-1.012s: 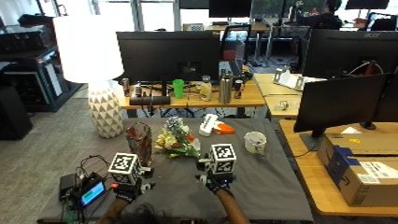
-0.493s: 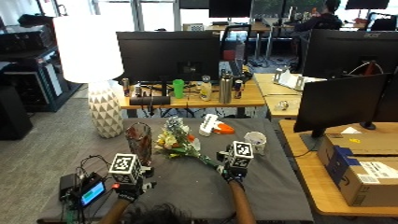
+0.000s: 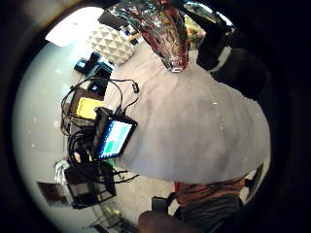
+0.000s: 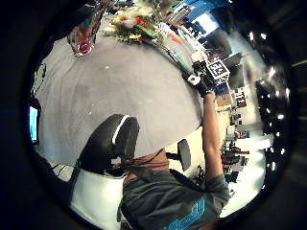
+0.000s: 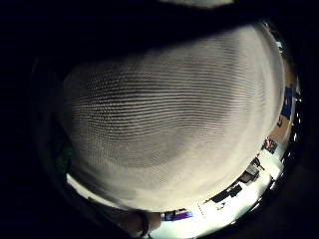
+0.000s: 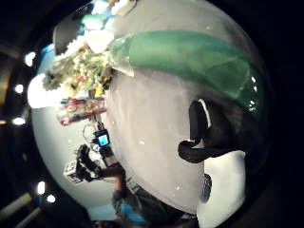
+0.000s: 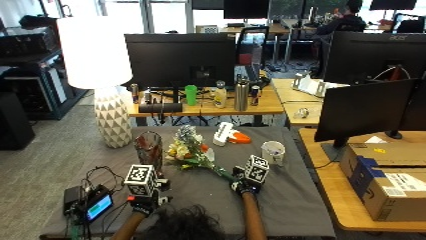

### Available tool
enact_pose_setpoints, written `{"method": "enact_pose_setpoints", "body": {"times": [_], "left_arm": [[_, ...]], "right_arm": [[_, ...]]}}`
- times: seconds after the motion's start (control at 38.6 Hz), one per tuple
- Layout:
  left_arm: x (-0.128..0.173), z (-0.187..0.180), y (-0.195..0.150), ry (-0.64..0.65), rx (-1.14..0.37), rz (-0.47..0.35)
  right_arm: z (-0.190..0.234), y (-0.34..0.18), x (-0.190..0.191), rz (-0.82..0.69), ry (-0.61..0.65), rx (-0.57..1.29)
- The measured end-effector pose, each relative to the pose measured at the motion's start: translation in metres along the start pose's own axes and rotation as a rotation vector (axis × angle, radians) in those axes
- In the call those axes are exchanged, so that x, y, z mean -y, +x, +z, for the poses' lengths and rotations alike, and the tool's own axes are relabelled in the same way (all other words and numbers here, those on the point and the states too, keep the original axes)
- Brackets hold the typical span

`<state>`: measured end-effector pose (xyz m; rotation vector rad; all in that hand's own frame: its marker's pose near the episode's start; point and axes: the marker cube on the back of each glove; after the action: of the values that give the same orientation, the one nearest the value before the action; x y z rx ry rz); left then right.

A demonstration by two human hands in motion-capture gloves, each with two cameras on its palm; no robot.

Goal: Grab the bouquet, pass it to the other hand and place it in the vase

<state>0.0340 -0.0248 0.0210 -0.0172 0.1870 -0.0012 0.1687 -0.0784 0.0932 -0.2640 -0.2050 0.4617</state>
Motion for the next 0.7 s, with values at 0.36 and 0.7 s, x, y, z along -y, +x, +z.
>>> {"method": "enact_pose_setpoints", "body": {"times": [0.36, 0.7], "left_arm": [[0.01, 0.011, -0.002, 0.009, -0.014, 0.015], [0.004, -0.02, -0.003, 0.021, -0.056, 0.011]], "right_arm": [[-0.012, -0.022, -0.009, -0.085, 0.191, -0.164], [-0.007, -0.017, 0.036, -0.054, 0.375, -0.037]]}}
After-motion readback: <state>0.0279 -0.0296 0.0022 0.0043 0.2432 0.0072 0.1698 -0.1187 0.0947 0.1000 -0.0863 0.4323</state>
